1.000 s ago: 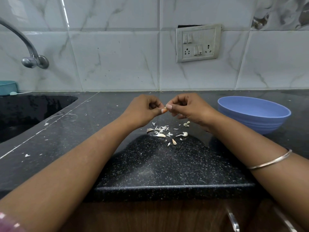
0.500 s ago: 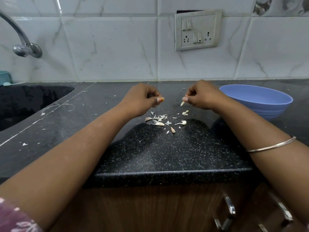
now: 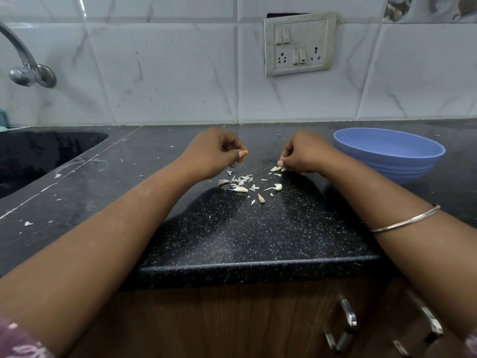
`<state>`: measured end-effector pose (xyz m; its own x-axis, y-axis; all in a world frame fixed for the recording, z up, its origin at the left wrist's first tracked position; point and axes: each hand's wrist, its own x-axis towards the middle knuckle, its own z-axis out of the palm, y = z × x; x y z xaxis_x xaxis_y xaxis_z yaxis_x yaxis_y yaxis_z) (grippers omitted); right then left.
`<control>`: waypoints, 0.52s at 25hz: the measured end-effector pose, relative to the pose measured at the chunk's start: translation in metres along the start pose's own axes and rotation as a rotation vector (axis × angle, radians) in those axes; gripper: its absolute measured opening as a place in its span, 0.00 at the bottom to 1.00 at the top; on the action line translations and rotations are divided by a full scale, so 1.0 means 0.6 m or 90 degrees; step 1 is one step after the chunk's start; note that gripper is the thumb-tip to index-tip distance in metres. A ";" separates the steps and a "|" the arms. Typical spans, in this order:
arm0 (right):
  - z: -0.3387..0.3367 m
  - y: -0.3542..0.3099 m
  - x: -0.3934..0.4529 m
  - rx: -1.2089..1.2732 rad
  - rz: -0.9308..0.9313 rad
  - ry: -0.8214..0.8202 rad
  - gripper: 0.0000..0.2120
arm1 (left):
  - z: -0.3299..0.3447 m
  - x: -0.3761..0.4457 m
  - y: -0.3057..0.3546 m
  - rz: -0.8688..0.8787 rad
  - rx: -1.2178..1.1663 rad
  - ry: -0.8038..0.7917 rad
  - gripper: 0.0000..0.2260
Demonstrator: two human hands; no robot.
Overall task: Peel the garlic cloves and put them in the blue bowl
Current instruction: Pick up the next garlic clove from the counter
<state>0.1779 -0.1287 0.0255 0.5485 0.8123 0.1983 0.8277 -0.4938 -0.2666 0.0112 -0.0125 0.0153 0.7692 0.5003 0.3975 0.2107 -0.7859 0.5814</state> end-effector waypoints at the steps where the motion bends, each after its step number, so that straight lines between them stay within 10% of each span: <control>1: 0.001 0.000 0.000 -0.002 0.006 -0.001 0.03 | 0.000 -0.001 0.000 0.000 0.003 0.000 0.04; 13: -0.015 -0.005 -0.015 0.235 0.009 -0.127 0.05 | 0.000 -0.002 0.002 0.003 0.018 -0.001 0.05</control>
<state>0.1716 -0.1372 0.0331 0.4950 0.8688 0.0151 0.7024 -0.3898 -0.5956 0.0105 -0.0136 0.0156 0.7713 0.4957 0.3993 0.2236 -0.7984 0.5591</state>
